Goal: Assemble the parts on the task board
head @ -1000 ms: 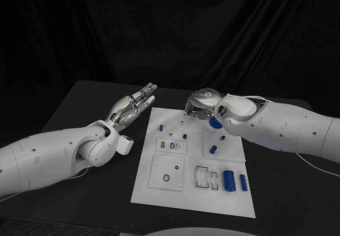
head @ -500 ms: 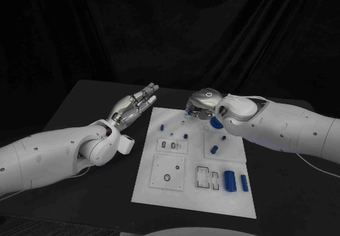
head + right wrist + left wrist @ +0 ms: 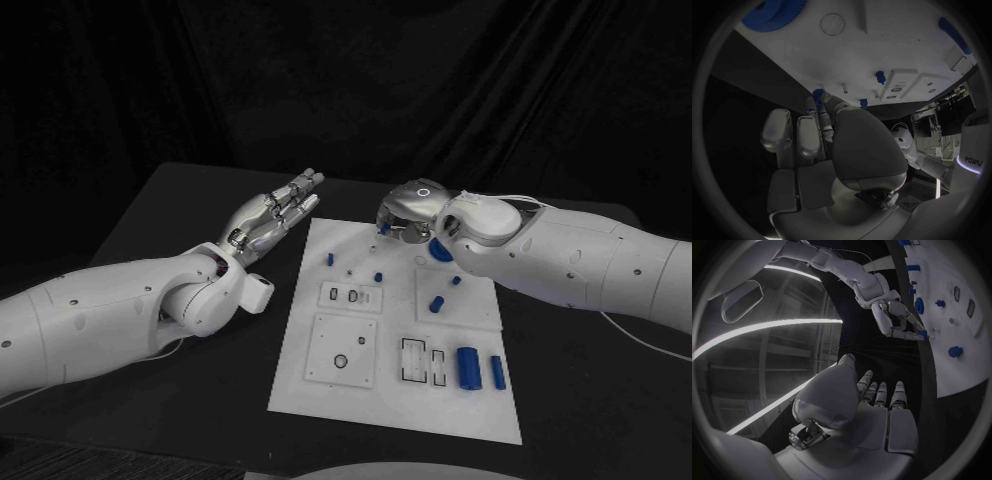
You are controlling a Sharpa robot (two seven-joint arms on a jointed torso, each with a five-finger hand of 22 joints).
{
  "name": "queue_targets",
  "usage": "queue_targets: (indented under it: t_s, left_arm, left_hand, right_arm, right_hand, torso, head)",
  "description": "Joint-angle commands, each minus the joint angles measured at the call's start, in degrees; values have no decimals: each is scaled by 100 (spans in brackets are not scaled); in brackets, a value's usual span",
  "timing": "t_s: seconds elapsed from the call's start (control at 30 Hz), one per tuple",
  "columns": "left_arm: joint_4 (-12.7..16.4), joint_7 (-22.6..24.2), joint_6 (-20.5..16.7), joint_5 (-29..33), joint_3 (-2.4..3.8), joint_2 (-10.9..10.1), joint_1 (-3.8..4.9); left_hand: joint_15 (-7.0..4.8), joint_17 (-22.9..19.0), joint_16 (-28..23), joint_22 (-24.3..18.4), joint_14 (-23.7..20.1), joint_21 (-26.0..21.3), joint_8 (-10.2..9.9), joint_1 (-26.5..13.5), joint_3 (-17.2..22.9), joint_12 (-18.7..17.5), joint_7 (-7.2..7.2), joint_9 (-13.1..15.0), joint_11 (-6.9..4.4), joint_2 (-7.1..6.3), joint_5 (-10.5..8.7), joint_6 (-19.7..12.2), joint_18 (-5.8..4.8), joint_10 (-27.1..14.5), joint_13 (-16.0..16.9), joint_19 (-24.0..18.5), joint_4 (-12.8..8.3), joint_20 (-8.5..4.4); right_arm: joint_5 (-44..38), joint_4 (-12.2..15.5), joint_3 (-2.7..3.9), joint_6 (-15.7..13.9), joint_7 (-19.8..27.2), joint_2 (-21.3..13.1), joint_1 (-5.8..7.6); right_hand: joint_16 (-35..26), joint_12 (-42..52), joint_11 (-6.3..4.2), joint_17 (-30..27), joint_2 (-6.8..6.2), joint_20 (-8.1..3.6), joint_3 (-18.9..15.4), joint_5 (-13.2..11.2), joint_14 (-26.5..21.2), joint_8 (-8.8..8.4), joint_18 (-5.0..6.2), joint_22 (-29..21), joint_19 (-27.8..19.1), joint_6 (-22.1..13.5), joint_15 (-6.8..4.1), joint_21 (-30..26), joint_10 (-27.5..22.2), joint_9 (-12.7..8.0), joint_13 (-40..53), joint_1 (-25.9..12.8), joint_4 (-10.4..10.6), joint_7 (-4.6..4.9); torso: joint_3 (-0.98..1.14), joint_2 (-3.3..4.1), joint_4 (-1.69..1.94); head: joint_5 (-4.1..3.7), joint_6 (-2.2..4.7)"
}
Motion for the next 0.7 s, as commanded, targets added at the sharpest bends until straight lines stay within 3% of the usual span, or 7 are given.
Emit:
queue_targets:
  t_s: [0.03, 0.7]
  left_arm:
    - [-1, 460, 57, -11, 5, 19, 8]
    - [7, 434, 51, -11, 5, 15, 9]
  left_hand:
    - [26, -6, -21, -6, -2, -20, 28, 58, 37, -38, 11, 7, 49, 0, 25, 50, 105, 7, -6, -6, 2, 47]
    - [29, -6, -21, -6, -2, -20, 29, 58, 37, -38, 14, 6, 51, -2, 23, 48, 105, 7, -6, -6, 5, 51]
  right_arm:
    - [-52, -18, 4, 13, -9, 15, -15]
    - [-52, -64, 5, 50, -4, 84, -23]
  right_hand:
    - [-20, 13, 0, -5, -26, -5, 2, -24, 76, -30, -71, 1, -15, -40, -20, -25, -49, -2, 9, -25, 44, 4]
    - [-33, 14, 5, -19, -34, -1, -1, -56, 62, -50, -70, 5, -29, -93, -15, -37, -73, -11, 10, -38, 74, 12]
  torso:
    - [-2, 2, -5]
    - [-3, 0, -4]
  head:
    - [4, -3]
    - [20, -24]
